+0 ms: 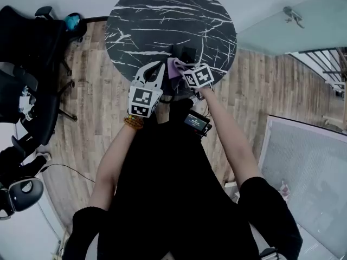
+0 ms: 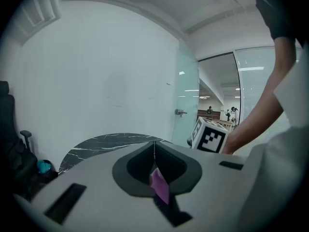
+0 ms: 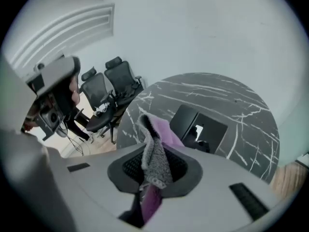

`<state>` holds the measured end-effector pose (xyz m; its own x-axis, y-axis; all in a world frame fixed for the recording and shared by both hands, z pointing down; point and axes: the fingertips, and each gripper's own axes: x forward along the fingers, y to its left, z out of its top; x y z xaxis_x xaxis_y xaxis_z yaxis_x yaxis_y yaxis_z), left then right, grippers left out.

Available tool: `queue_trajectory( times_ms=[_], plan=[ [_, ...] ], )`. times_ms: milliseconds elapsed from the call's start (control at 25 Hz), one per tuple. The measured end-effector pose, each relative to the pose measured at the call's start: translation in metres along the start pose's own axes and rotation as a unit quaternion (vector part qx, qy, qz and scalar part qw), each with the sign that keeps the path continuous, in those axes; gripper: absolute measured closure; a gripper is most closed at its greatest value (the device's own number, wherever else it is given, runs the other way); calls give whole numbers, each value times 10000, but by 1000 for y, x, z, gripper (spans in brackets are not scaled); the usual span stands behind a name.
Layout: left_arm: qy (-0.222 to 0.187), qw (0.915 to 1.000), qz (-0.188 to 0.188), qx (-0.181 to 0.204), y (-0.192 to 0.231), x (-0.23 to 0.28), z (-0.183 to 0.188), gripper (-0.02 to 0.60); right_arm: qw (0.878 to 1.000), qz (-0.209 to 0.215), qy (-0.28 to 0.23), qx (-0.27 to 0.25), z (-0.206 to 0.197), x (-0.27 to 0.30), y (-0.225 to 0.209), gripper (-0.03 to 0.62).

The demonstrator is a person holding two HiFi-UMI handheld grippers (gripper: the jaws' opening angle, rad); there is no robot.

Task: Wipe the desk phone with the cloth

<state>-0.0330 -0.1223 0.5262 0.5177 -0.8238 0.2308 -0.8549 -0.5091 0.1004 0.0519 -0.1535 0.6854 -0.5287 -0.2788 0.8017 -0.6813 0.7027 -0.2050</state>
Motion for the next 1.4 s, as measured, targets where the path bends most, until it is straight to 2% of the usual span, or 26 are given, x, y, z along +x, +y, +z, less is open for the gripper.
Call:
queue_trajectory(
  times_ms=[120, 360, 640, 760, 920, 1400],
  plan=[
    [22, 10000, 23, -51, 2, 2, -1, 563, 9992, -228, -330, 88, 28, -18, -29, 534],
    [75, 10000, 8, -2, 1, 6, -1, 563, 9958, -714, -492, -278, 70, -34, -66, 534],
    [162, 9998, 62, -19, 2, 7, -4, 563, 9907, -1119, -98, -762, 68, -18, -87, 534],
    [202, 9998, 54, -17, 1, 9, -5, 563, 9911, -1152, -4, -669, 64, -9, -90, 534],
    [233, 9997, 24, 11, -2, 11, -6, 563, 9901, -1098, 237, -838, 61, -2, -86, 534],
    [306, 9994, 112, -78, 8, 14, -12, 563, 9914, -978, 369, -791, 57, 8, -85, 534]
  ],
)
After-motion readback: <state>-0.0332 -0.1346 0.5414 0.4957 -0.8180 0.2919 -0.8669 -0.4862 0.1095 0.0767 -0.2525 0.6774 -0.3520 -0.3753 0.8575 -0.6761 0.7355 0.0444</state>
